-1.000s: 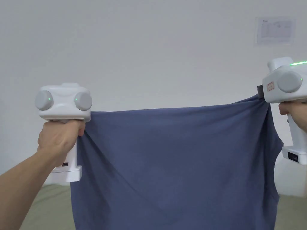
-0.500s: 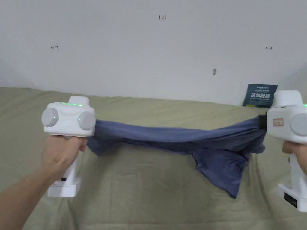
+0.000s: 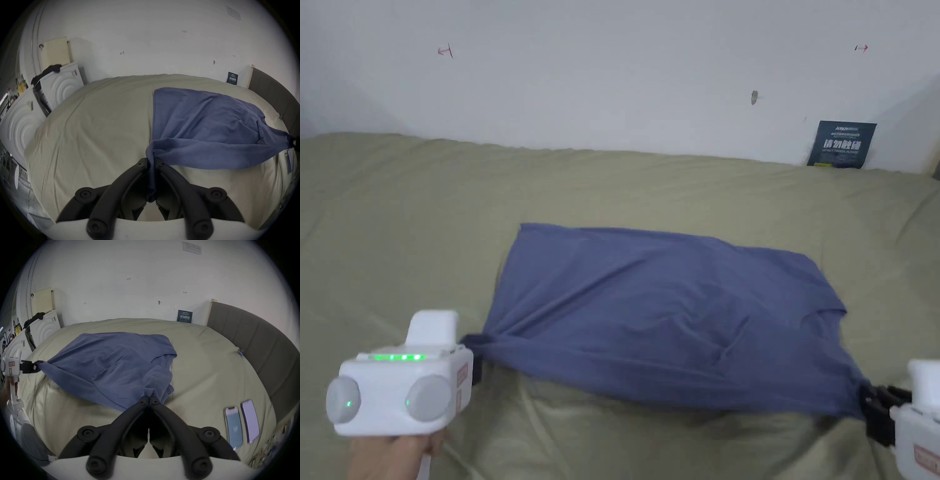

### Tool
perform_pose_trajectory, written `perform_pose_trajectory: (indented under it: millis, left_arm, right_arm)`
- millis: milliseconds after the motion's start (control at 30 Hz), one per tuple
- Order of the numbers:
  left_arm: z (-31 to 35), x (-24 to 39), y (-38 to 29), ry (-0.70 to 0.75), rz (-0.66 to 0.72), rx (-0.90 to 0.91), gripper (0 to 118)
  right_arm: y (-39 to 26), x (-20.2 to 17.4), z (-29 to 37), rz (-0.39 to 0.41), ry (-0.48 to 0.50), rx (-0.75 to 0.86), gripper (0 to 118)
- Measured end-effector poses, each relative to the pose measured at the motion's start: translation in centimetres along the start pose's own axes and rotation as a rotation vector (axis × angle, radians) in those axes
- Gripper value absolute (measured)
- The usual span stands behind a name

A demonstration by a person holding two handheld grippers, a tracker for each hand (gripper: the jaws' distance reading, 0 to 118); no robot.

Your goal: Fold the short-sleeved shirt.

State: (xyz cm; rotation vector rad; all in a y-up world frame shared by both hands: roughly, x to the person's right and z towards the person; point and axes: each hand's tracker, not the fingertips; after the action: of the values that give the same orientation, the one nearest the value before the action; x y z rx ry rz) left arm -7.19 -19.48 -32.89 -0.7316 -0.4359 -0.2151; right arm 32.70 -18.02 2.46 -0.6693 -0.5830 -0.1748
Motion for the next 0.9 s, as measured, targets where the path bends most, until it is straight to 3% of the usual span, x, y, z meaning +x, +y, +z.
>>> perform_pose_trajectory:
  millis: [300, 467, 633, 700, 733, 767, 800, 833, 900]
  left_arm:
    - [6.7, -2.6, -7.4, -0.040, 0.004, -0.066, 4]
    - [7.9, -3.5, -9.7, -0.051, 0.033, -0.106, 4]
    - [8.4, -3.0, -10.2, -0.054, -0.003, -0.128, 4]
    - [8.6, -2.5, -10.1, -0.051, -0.014, -0.132, 6]
    - [8.5, -2.5, -10.1, -0.056, -0.017, -0.137, 15]
    - [8.4, -2.5, -10.1, -0.062, -0.020, -0.144, 46]
    - [8.5, -2.4, -10.1, -0.058, -0.023, -0.148, 107]
    - [8.6, -2.5, -10.1, -0.050, -0.032, -0.165, 118]
    - [9.5, -2.3, -10.6, -0.022, -0.037, -0.140, 117]
  right_arm:
    - [-6.7, 1.4, 7.9, -0.105, 0.011, -0.039, 0]
    - [-9.6, 2.5, 8.1, -0.169, 0.002, -0.077, 0]
    - [-9.9, 2.3, 7.5, -0.128, -0.005, -0.117, 1]
    - [-9.7, 2.2, 7.2, -0.132, -0.006, -0.120, 7]
    - [-9.6, 2.2, 7.1, -0.140, -0.002, -0.128, 26]
    - [-9.7, 2.2, 7.2, -0.141, -0.017, -0.130, 65]
    - [-9.6, 2.1, 7.4, -0.137, -0.062, -0.132, 113]
    - [-9.7, 2.2, 7.3, -0.138, -0.042, -0.137, 118]
    - [-9.6, 1.9, 8.4, -0.148, -0.027, -0.064, 118]
